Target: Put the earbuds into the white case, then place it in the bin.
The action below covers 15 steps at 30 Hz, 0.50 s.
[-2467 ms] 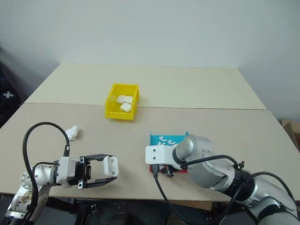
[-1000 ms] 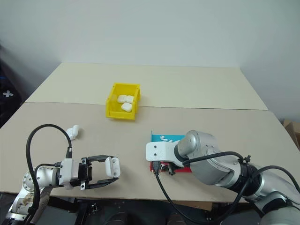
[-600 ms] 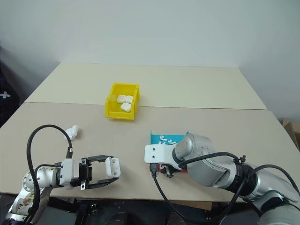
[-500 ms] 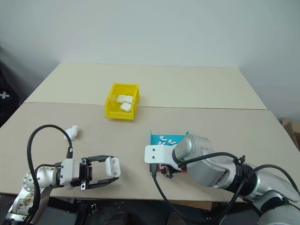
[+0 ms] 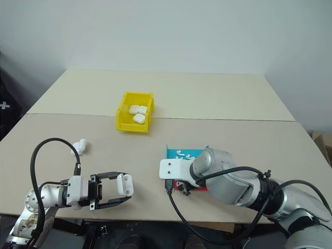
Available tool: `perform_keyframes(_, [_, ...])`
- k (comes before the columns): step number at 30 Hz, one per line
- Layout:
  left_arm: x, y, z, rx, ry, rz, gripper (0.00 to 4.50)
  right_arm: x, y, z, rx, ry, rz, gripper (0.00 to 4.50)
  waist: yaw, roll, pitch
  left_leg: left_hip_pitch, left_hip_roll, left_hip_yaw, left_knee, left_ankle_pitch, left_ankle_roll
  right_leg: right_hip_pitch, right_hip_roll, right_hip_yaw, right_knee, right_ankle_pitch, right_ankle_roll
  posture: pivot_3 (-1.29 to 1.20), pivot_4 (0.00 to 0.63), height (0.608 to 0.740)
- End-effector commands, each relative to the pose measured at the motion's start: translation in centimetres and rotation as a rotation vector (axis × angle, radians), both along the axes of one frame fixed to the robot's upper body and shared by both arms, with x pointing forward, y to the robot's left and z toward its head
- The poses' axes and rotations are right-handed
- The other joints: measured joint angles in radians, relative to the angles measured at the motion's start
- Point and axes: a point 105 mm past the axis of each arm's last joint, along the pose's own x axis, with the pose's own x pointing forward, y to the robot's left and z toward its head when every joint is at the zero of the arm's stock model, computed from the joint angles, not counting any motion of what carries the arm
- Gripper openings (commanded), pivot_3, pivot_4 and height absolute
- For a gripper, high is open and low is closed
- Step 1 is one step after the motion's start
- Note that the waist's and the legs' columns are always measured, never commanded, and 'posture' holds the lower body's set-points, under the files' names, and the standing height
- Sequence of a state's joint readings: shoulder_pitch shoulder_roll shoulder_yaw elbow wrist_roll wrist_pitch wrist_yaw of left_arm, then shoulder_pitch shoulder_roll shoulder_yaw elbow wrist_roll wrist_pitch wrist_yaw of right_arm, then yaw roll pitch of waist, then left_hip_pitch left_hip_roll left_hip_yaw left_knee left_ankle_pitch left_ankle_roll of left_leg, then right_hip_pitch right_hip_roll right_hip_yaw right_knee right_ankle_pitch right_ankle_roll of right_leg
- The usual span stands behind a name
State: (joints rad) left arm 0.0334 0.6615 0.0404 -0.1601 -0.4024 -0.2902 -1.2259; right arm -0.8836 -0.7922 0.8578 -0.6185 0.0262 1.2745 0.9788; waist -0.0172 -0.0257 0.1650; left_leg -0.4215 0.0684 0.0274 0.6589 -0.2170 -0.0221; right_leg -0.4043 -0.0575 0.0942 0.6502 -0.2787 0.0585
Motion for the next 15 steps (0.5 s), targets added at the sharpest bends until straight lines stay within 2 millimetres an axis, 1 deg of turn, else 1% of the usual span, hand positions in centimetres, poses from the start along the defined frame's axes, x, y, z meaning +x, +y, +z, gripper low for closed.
perform_keyframes(1, [-0.21,-0.4,0.87,-0.004,-0.057,-0.019,2.77,-0.01,0.33,0.61,0.008,-0.025,0.021,2.04,0.0,0.0,0.0,0.0,0.0,0.0,0.0,0.0,0.0,0.0,0.0,0.0,0.0,0.0,0.0,0.0,0.15,0.74])
perform_keyframes(14, [-0.22,-0.31,0.72,0.004,-0.056,-0.003,2.77,-0.06,0.27,0.44,0.0,-0.03,0.031,2.04,0.0,0.0,0.0,0.0,0.0,0.0,0.0,0.0,0.0,0.0,0.0,0.0,0.0,0.0,0.0,0.0,0.15,0.74])
perform_keyframes(15, [-0.23,-0.3,0.71,0.005,-0.056,-0.003,2.77,-0.08,0.3,0.44,0.001,-0.031,0.033,1.87,0.0,0.0,0.0,0.0,0.0,0.0,0.0,0.0,0.0,0.0,0.0,0.0,0.0,0.0,0.0,0.0,0.15,0.74])
